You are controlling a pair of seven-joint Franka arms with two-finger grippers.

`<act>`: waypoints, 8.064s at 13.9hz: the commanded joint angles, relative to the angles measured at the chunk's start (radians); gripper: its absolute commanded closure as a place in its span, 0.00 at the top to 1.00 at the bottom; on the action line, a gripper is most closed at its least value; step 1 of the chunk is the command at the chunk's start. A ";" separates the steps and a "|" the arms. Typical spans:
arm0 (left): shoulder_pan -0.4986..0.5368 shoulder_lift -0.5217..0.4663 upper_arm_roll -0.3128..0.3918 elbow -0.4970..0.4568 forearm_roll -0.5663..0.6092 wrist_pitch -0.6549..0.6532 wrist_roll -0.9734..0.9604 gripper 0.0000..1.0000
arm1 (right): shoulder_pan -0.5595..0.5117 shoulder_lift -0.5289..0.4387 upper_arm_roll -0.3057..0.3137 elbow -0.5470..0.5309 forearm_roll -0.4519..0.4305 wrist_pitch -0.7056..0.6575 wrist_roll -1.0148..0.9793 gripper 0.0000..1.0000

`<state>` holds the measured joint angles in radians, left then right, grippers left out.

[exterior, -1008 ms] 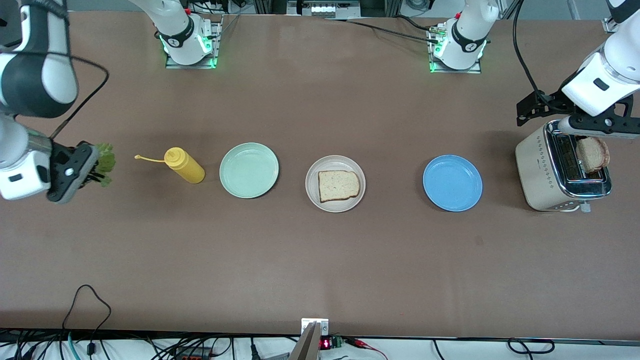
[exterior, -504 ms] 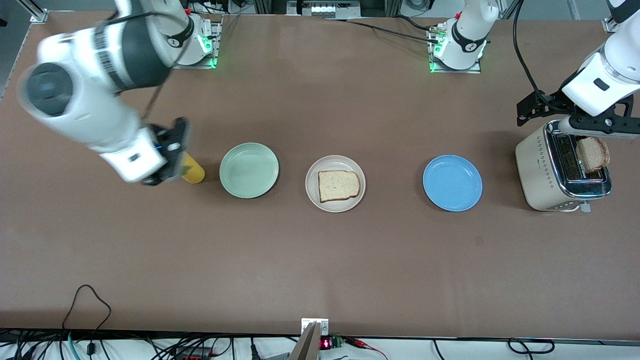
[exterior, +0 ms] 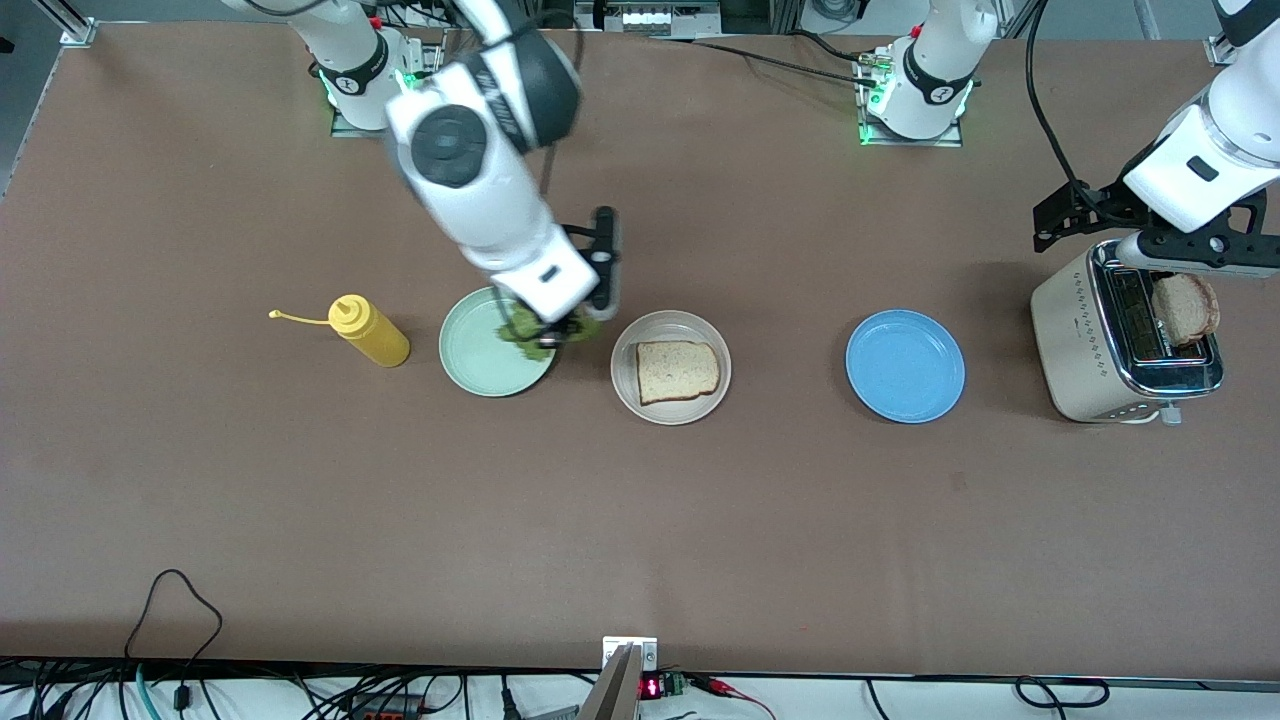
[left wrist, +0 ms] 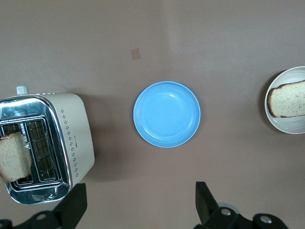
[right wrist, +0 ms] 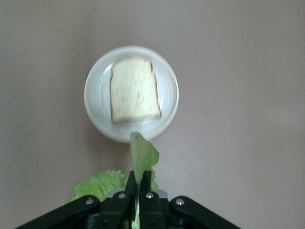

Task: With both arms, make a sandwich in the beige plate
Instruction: 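Lift the lettuce and carry it over the beige plate, then lower the lettuce onto the bread and open the right gripper, then withdraw the right gripper while the left gripper reaches into the toaster, then grasp the second bread slice and lift it from the toaster, then carry the bread slice over the lettuce on the beige plate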

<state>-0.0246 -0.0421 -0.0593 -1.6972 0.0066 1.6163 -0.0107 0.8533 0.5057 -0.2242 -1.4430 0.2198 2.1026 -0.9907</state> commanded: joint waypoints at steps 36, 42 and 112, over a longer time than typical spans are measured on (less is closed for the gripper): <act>0.055 0.076 0.012 0.030 0.004 -0.015 0.025 1.00 | -0.079 -0.015 -0.222 0.142 0.138 -0.160 0.528 1.00; 0.219 0.168 0.013 0.060 0.102 -0.009 0.114 1.00 | -0.083 -0.061 -0.392 0.142 0.138 -0.322 0.781 1.00; -0.135 0.806 -0.155 0.022 -1.300 0.418 0.754 0.00 | -0.810 -0.579 0.269 -0.220 -0.221 -0.409 1.020 1.00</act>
<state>-0.1468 0.7548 -0.2176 -1.6553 -1.2302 2.0161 0.6569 0.0545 -0.0527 0.0312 -1.6500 0.0137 1.7005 0.0100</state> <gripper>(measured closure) 0.907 0.000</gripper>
